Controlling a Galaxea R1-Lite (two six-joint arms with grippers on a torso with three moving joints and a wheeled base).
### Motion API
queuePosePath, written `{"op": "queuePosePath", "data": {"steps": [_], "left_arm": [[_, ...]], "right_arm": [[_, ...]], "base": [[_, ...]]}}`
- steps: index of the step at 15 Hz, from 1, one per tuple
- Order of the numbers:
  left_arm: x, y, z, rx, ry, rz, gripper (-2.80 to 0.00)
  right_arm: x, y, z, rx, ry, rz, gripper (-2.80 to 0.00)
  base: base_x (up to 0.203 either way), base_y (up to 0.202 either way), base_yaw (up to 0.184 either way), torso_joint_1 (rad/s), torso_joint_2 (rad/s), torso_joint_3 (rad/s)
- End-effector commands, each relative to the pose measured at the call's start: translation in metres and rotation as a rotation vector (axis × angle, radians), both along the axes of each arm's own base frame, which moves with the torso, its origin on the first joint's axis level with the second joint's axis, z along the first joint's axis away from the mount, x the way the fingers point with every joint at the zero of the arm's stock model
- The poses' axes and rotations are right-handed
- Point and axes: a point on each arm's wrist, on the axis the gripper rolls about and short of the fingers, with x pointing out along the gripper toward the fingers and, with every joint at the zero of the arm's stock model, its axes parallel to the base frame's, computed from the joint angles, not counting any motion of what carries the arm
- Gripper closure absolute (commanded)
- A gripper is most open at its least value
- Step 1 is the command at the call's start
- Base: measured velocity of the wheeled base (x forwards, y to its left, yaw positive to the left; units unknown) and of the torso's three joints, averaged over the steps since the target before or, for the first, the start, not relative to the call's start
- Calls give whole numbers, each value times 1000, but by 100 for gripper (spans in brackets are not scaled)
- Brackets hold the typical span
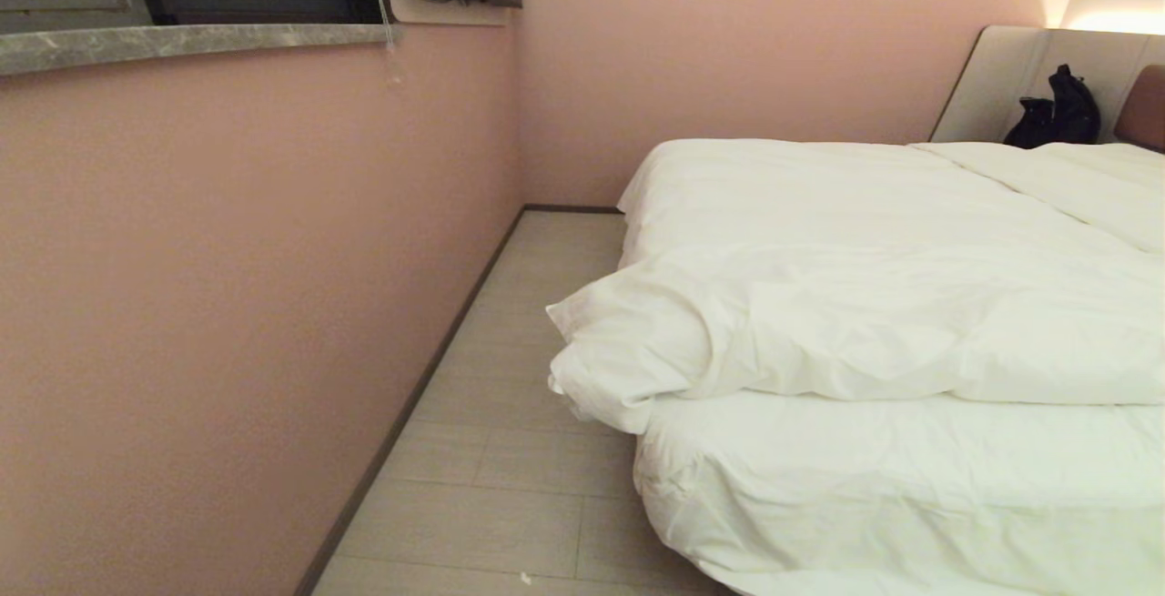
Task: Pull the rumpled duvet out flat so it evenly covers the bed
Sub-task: Hold the folded corner of the quilt
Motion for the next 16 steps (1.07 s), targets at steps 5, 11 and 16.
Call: {"op": "queuePosePath", "data": {"steps": [5,11,16], "left_arm": [[0,0,0,-2,0,1,0],[0,0,0,-2,0,1,0],[0,0,0,-2,0,1,0]], "right_arm": [[0,0,0,0,-1,0,0],[0,0,0,0,-1,0,0],[0,0,0,0,-1,0,0]], "base": [[-1,-25,1,1,1,0],[0,-183,2,3,2,2],[0,-194,0,4,3,-3]]}}
